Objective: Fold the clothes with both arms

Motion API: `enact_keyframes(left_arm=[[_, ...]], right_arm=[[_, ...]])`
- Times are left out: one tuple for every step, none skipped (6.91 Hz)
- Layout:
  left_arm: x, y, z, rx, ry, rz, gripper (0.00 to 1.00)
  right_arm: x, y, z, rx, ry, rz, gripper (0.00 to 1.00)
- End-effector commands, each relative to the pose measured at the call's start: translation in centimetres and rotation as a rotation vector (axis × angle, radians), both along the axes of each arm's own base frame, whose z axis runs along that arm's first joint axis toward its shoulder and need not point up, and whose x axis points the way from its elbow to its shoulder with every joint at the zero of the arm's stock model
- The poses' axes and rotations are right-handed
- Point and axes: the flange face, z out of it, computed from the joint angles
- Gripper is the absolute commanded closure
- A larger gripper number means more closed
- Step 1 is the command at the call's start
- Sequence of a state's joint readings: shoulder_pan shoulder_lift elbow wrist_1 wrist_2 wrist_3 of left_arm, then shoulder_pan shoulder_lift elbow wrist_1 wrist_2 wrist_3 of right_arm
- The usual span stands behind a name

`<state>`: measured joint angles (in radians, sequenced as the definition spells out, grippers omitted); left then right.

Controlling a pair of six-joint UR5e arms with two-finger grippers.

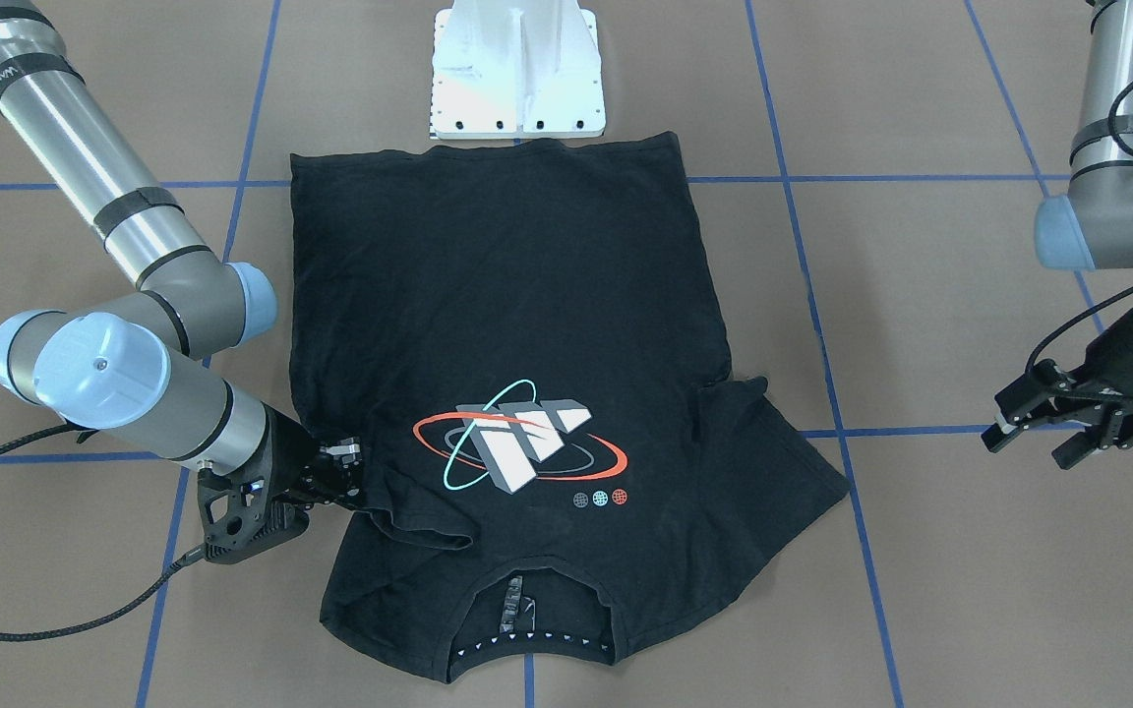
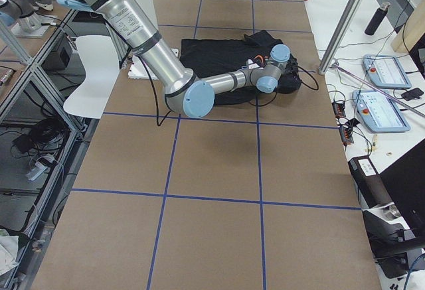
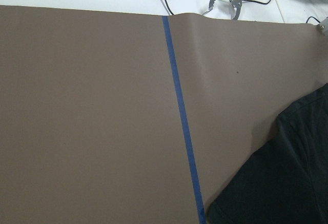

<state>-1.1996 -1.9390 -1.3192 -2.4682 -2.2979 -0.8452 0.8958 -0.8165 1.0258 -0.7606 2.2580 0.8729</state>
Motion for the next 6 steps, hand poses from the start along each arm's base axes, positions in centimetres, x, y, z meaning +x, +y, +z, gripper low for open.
enact_keyframes(left_arm=[[0.00, 0.00, 0.00, 0.000, 0.000, 0.000, 0.00], [0.00, 0.00, 0.00, 0.000, 0.000, 0.000, 0.00], [0.00, 0.00, 0.00, 0.000, 0.000, 0.000, 0.00], [0.10, 0.03, 0.00, 0.000, 0.000, 0.002, 0.00], [0.00, 0.00, 0.00, 0.000, 0.000, 0.000, 0.00], [0.00, 0.00, 0.00, 0.000, 0.000, 0.000, 0.00]], right_arm=[[0.08, 0.09, -0.31, 0.005, -0.004, 0.000, 0.74], [0.08, 0.12, -0.38, 0.005, -0.005, -0.001, 0.74], [0.20, 0.07, -0.47, 0.007, -0.007, 0.000, 0.73], [0.20, 0.03, -0.43, 0.004, -0.004, 0.003, 0.75], [0.19, 0.02, -0.39, 0.002, -0.002, 0.003, 0.92], [0.03, 0.20, -0.38, 0.006, -0.004, 0.000, 1.00]])
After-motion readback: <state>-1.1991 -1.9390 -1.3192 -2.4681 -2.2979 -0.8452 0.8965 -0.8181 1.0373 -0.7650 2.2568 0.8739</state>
